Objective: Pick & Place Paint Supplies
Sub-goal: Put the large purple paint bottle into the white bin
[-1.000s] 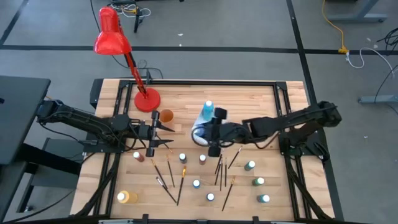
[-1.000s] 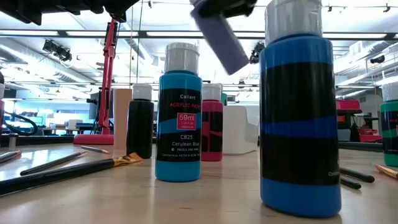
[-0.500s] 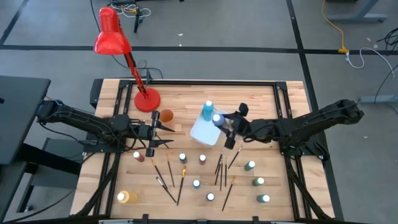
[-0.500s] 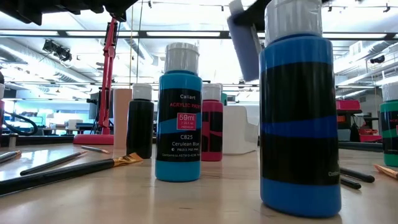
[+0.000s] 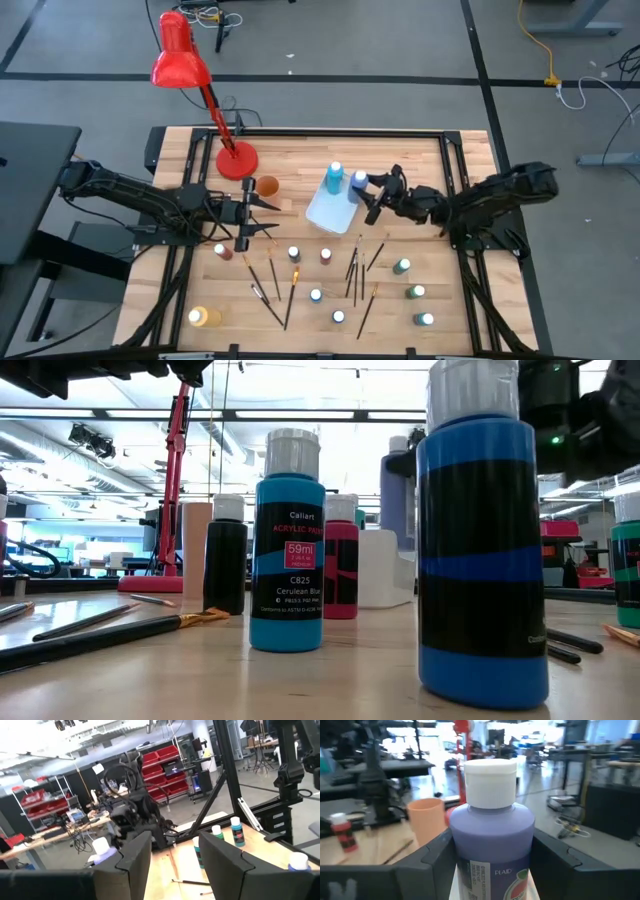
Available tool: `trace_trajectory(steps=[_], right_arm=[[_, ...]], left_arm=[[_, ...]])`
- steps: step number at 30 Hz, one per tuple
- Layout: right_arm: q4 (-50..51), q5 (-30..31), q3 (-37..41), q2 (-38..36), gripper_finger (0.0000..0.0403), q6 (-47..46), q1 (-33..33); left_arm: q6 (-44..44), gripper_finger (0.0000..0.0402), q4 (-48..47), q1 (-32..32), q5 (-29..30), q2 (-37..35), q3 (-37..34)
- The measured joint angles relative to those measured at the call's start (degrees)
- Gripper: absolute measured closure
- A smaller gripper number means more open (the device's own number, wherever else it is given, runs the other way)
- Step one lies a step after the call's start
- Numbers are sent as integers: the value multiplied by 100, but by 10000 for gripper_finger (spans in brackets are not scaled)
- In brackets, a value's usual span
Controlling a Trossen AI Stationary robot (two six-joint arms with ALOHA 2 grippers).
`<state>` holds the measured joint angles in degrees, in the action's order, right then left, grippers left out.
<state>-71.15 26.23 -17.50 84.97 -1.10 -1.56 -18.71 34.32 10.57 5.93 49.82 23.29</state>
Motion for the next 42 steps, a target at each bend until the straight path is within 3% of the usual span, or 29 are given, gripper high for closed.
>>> trace_trajectory(steps=[4, 12, 17, 30, 42], right_arm=[[-415, 33, -240, 538, 195, 88, -47], [-373, 737, -657, 1249, 195, 349, -181], [-387, 751, -764, 1507, 195, 94, -297], [-226, 727, -766, 1757, 192, -127, -363], [-160, 763, -775, 1757, 138, 2, -363]], left_arm=[[-150, 226, -1, 0, 44, 0, 0], [-180, 226, -8, 0, 55, 0, 0], [-218, 226, -10, 0, 48, 0, 0], [-211, 225, -13, -2, 49, 0, 0], [-183, 226, -15, -2, 50, 0, 0]])
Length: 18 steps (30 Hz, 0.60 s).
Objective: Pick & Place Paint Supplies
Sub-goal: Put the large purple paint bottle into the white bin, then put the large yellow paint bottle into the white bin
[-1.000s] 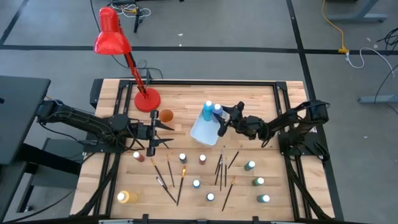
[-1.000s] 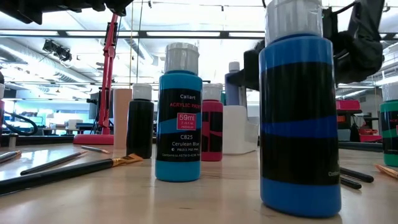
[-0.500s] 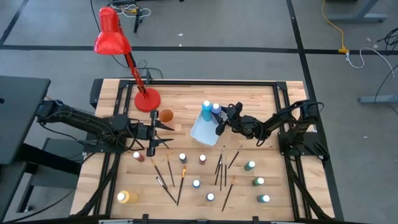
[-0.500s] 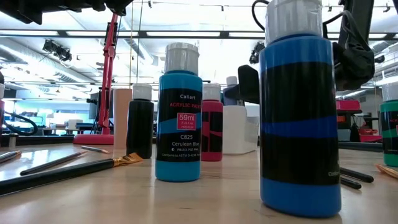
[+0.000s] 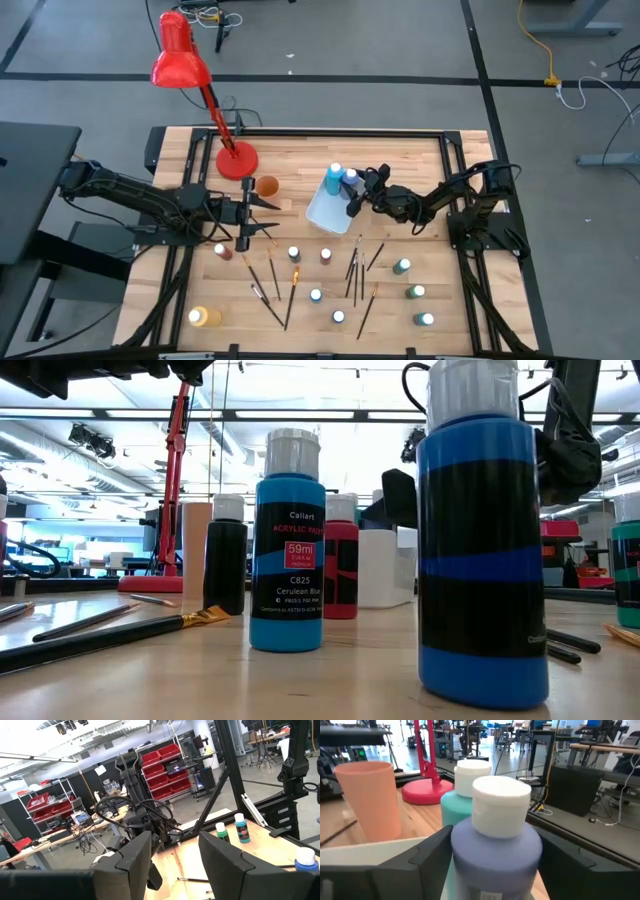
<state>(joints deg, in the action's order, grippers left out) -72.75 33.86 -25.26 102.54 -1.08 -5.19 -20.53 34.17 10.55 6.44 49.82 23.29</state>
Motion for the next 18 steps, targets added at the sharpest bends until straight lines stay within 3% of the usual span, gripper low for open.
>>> trace_trajectory(steps=[18], right_arm=[[-946, -29, 2, -237, 144, 669, 2]], left_arm=[[181, 226, -24, 0, 0, 0, 0]])
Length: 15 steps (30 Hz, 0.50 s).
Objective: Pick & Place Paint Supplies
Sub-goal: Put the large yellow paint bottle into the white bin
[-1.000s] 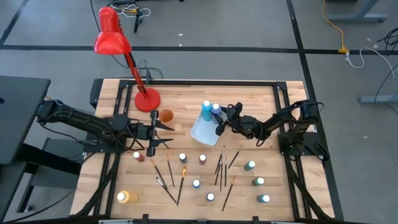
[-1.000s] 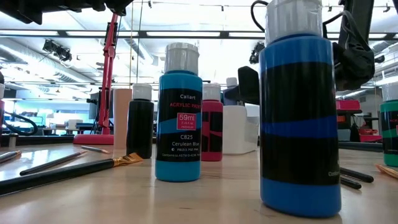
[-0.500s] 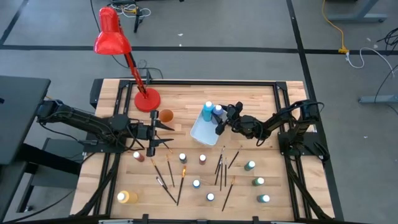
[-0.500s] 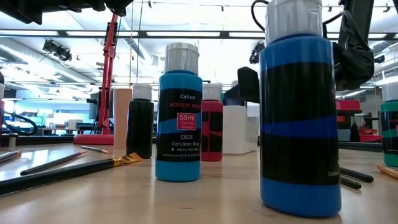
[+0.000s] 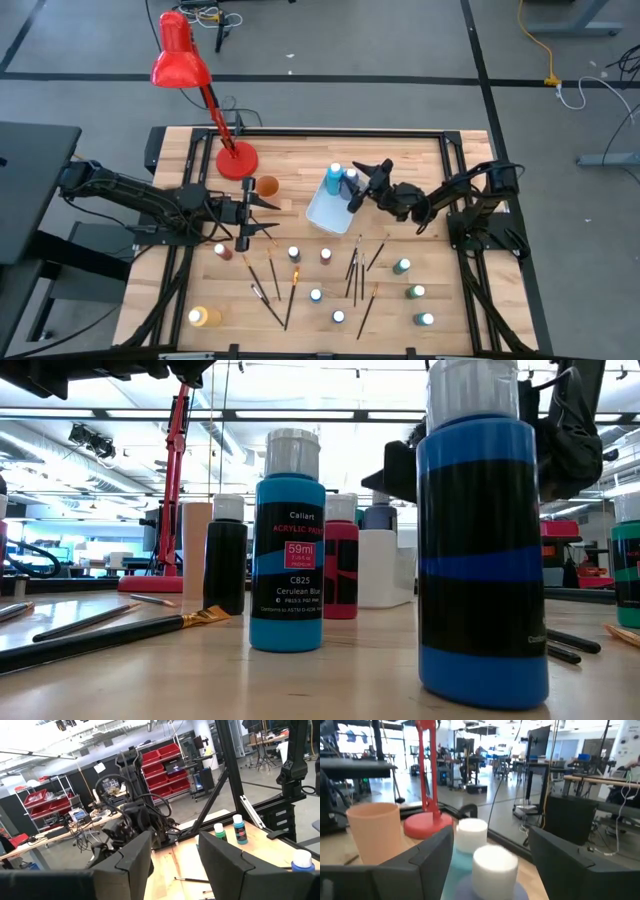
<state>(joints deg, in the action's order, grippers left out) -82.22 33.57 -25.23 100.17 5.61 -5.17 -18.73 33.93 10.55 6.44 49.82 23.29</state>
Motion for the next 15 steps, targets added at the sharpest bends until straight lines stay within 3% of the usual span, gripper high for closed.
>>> trace_trajectory(steps=[3, 10, 15], right_arm=[[-178, -315, 0, -140, 144, -1, 0], [-684, -1980, -124, -286, 144, -74, 2], [-556, -2874, -259, -286, 144, -367, 2]], left_arm=[[32, 226, -3, 0, 0, 0, 0], [249, 226, -55, 0, -39, 0, 0], [317, 226, -506, 0, -799, -2, 0]])
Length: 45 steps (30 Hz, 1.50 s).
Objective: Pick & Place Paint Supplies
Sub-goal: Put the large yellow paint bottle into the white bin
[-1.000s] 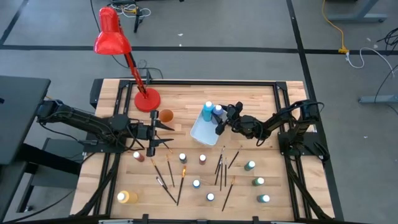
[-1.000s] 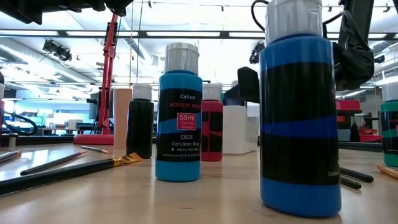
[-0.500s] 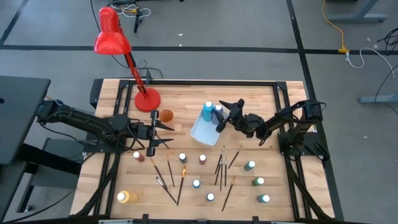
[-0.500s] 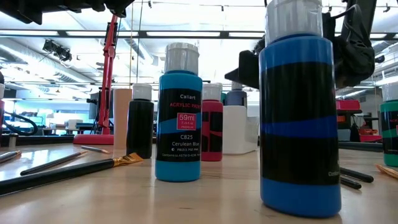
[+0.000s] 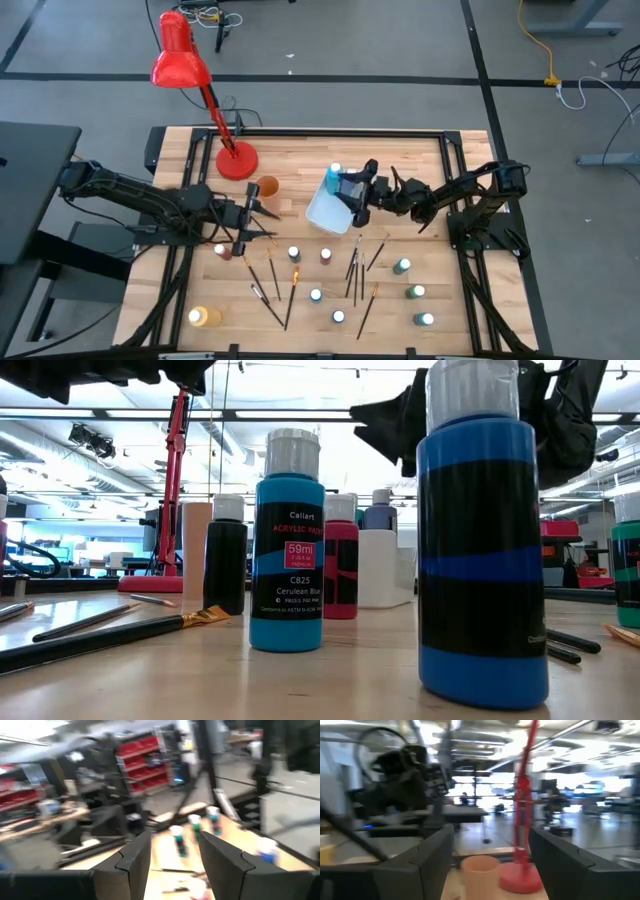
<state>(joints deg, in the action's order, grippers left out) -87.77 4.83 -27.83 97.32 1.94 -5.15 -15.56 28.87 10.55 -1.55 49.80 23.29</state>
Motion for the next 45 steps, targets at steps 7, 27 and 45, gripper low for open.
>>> trace_trajectory(steps=[7, 27, 45], right_arm=[[23, -1082, -64, 0, 144, -405, 0], [46, -1286, -66, 0, 144, -446, 0], [-6, -1136, -69, 2, 144, -581, 50]], left_arm=[[516, 226, -532, 0, -1293, 0, 0], [1468, 226, -652, 811, -5805, 2, 0], [-134, 226, -1835, 2885, -4219, 2, -215]])
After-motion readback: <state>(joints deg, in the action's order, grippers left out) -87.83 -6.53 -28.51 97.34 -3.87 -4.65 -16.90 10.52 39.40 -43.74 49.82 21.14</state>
